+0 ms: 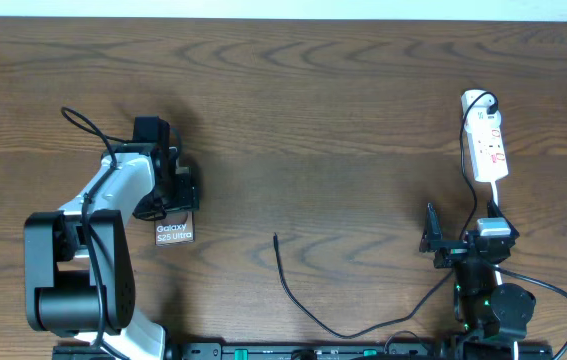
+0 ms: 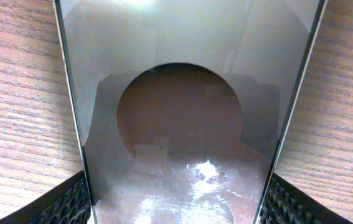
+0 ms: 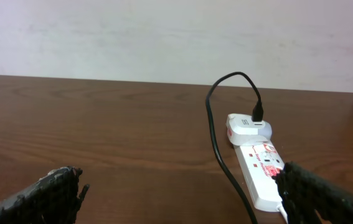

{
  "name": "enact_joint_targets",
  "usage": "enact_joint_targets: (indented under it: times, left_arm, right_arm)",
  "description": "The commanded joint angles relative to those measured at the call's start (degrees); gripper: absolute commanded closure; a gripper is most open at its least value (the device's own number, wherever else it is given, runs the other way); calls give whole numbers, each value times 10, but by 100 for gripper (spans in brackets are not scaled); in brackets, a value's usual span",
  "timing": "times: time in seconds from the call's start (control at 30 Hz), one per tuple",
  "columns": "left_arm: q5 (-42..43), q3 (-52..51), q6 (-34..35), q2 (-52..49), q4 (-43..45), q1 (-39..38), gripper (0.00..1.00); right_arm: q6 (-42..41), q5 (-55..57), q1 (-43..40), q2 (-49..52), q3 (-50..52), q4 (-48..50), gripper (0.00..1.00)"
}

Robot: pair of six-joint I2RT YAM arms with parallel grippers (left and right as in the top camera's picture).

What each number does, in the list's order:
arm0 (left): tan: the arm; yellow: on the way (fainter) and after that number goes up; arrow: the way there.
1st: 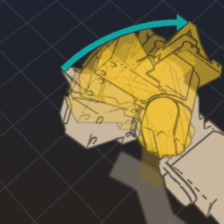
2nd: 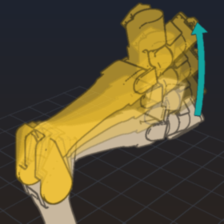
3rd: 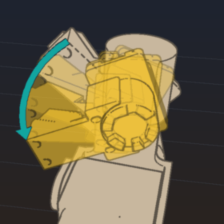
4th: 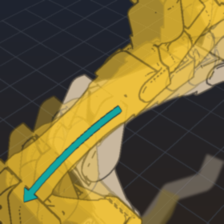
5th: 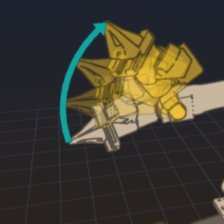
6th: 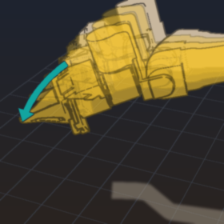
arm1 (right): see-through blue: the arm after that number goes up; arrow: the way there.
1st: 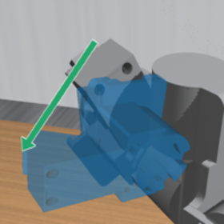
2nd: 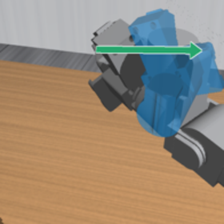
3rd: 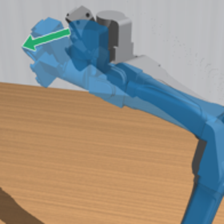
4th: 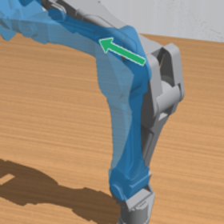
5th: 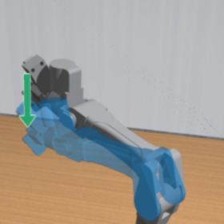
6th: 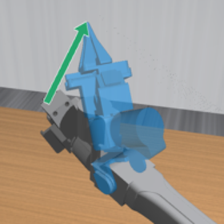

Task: Plug charger to phone and switch on socket
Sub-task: 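Close the left gripper on the phone's long edges, then lift the phone with the left gripper and tilt it upright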

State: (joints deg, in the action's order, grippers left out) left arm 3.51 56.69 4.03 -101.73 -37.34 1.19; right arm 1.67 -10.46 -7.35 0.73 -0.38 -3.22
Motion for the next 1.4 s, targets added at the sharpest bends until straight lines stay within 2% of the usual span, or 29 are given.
enact_joint_targets:
  times: [0.0, 0.17, 0.27, 0.37, 0.4, 1.37]
  left_arm:
    - [-10, -17, -5, -10, 0, 1, 36]
    - [-10, -17, -5, -10, 0, 1, 46]
    - [-10, -17, -5, -10, 0, 1, 55]
    - [-10, -17, -5, -10, 0, 1, 86]
    - [-10, -17, -5, -10, 0, 1, 92]
    - [1, 15, -16, 37, -26, 1, 93]
  right_arm:
    - [-8, 3, 2, 0, 1, -3, 1]
    - [-8, 3, 2, 0, 1, -3, 1]
    - [-8, 3, 2, 0, 1, -3, 1]
    - [-8, 3, 2, 0, 1, -3, 1]
    - [-8, 3, 2, 0, 1, -3, 1]
    - [-8, 3, 2, 0, 1, -3, 1]
